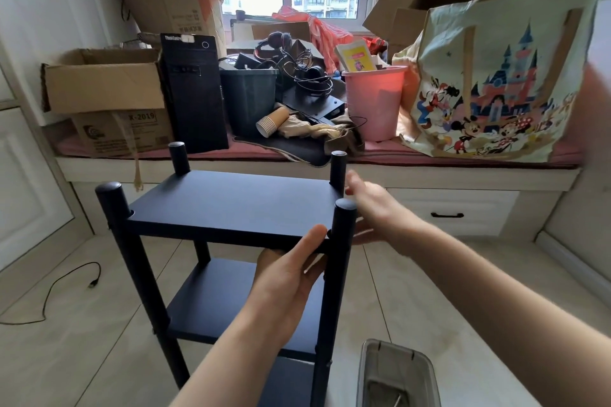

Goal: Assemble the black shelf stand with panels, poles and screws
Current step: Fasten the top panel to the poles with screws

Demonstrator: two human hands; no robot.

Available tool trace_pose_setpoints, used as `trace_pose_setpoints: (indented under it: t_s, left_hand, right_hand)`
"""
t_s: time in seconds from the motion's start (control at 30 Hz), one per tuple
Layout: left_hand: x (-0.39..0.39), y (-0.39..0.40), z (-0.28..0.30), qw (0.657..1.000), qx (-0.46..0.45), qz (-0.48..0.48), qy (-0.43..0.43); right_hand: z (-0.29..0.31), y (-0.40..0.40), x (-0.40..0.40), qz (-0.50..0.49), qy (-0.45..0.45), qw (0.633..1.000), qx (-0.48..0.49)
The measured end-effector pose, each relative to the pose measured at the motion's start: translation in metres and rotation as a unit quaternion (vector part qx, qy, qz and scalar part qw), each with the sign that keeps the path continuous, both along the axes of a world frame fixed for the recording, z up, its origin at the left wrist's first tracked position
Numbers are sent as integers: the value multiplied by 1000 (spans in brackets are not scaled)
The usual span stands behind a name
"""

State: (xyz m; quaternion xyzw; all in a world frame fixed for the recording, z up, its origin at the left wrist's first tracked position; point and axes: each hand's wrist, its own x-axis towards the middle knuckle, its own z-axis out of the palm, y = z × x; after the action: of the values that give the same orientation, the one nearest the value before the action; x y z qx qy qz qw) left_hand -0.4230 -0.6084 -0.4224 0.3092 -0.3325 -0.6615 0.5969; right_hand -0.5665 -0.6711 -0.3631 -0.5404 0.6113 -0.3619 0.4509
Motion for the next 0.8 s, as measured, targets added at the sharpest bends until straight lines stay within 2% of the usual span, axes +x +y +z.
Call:
trace_pose_setpoints:
  t_s: [0.1,0.23,0.47,0.63,0.8]
  left_hand:
    - [4,2,0,1000,-19,2,0]
    - [6,6,-1,999,-34,11,-15]
    - [4,5,-6,999,-35,37,-2]
    - [3,3,-12,998,-52,37,2]
    - [5,0,-14,998,-60,30,-2]
  right_hand:
    - [-23,36,-6,-2,-26,999,-38]
    - [-29,75,-8,53,-13,996,-76]
    - [-34,90,-9,78,22,982,-169]
    - [-38,86,-11,72,-27,985,-155]
    - [-45,81,-9,53,-23,983,-177]
